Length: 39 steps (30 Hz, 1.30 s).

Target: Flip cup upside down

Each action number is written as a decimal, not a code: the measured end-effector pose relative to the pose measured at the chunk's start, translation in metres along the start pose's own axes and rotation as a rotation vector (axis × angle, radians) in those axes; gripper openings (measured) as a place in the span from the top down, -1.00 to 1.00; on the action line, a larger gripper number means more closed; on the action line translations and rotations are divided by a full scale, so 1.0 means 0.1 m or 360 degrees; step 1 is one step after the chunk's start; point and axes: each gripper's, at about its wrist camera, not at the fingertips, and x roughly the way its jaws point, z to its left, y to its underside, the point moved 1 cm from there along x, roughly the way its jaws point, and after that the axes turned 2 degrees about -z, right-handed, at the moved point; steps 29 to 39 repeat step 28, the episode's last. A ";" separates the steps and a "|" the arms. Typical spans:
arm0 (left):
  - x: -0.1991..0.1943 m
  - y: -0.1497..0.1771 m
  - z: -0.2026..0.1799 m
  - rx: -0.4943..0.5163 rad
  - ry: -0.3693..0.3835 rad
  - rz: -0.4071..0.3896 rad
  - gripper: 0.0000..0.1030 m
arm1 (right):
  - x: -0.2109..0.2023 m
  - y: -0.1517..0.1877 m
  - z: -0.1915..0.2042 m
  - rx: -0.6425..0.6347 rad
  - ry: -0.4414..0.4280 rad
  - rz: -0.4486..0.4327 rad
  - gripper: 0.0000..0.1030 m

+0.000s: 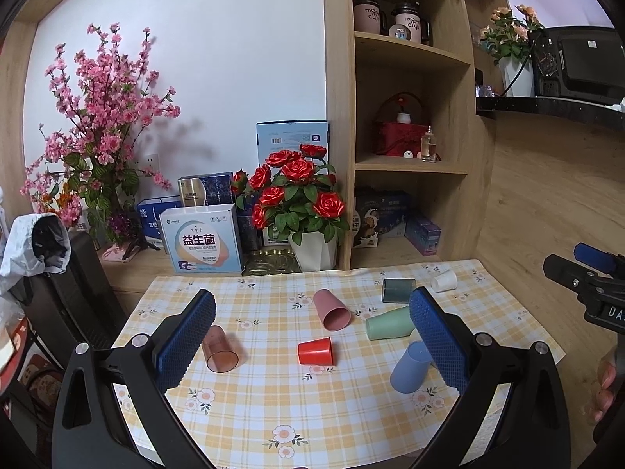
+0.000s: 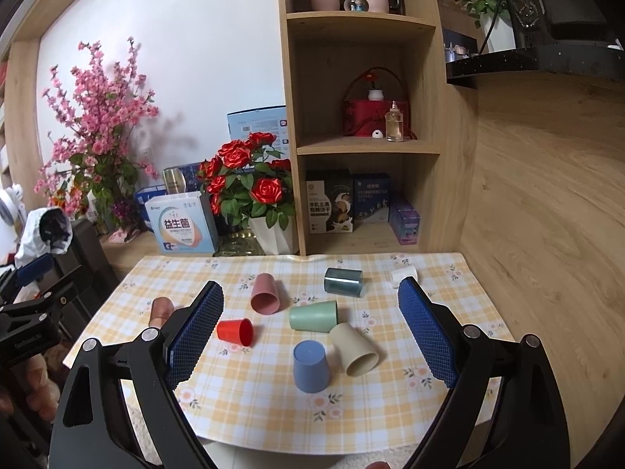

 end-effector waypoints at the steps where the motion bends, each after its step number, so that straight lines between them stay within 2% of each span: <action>1: 0.00 0.00 0.01 -0.0004 0.0004 0.0001 -0.88 | 0.00 0.00 0.00 0.0000 0.0001 -0.0001 -0.71; 16: 0.00 0.02 0.00 -0.0030 0.0060 0.0015 -0.88 | 0.01 -0.03 -0.01 -0.0001 0.0004 0.0006 -0.71; 28: 0.04 0.04 0.04 -0.0046 -0.0009 0.0030 -0.88 | 0.06 0.01 -0.03 -0.0003 0.0003 0.0024 -0.71; 39: 0.04 0.04 0.04 -0.0046 -0.0009 0.0030 -0.88 | 0.06 0.01 -0.03 -0.0003 0.0003 0.0024 -0.71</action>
